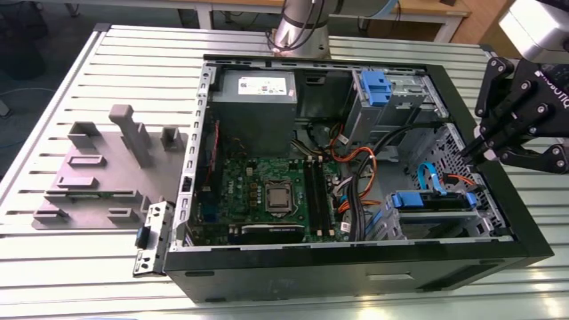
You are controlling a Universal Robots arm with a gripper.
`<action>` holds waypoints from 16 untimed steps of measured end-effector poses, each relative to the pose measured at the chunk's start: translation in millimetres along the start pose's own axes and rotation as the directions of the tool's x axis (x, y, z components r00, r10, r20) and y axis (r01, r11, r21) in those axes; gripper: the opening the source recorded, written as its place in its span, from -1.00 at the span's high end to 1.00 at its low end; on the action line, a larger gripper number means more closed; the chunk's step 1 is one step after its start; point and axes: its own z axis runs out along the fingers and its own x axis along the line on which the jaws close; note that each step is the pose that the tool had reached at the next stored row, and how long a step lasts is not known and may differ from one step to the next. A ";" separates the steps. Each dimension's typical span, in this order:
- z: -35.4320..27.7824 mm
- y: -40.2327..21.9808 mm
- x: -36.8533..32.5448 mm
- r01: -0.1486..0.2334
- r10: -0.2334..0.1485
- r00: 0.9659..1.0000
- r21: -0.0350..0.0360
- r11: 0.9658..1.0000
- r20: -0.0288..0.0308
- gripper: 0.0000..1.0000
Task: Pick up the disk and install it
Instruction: 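Insert the second disk wire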
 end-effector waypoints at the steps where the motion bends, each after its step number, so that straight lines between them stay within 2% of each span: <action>1: 0.0 0.0 0.0 0.000 0.000 1.000 0.000 1.000 0.000 0.67; 16: 2.5 -0.4 0.0 0.000 0.000 1.000 0.000 1.000 0.000 0.67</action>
